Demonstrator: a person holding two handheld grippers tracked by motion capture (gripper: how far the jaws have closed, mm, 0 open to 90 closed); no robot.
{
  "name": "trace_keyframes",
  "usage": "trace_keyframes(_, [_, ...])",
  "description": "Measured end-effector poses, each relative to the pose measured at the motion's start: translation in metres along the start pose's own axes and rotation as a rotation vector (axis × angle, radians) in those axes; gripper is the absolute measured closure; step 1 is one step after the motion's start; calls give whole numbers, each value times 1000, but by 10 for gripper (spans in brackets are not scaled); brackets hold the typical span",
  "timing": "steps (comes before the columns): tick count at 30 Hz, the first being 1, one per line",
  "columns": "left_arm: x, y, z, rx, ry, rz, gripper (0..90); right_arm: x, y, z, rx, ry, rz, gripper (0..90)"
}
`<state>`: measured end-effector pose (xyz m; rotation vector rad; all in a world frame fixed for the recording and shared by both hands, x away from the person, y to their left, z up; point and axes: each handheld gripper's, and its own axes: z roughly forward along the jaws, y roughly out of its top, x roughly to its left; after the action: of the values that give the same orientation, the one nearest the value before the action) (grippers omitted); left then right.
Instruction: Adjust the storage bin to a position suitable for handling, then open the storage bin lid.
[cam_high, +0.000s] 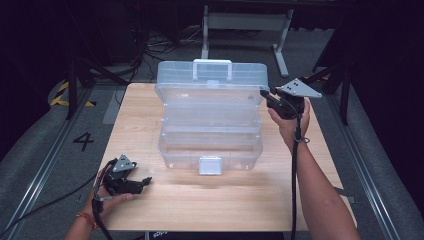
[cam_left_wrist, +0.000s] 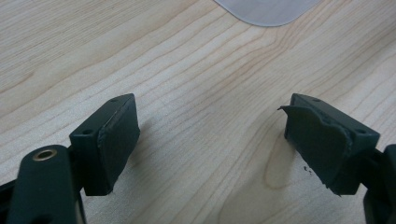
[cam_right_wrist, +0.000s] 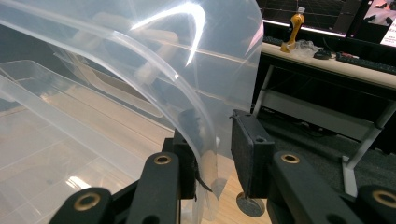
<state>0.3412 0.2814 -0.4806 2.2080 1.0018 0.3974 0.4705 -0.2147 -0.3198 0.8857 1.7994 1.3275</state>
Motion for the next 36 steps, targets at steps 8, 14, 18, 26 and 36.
trace_keyframes(8, [0,0,0,-1,2,4,183,-2,2,2,10,3,-4,725])
trace_keyframes(14, [0,0,0,-1,-5,0,182,-4,4,3,15,10,1,725])
trace_keyframes(18, [0,0,0,0,-4,0,183,-6,7,6,23,13,1,725])
trace_keyframes(26, [0,0,1,3,-11,-7,180,-10,8,10,24,16,14,729])
trace_keyframes(36, [0,1,1,0,-2,-2,178,-10,9,12,22,9,23,733])
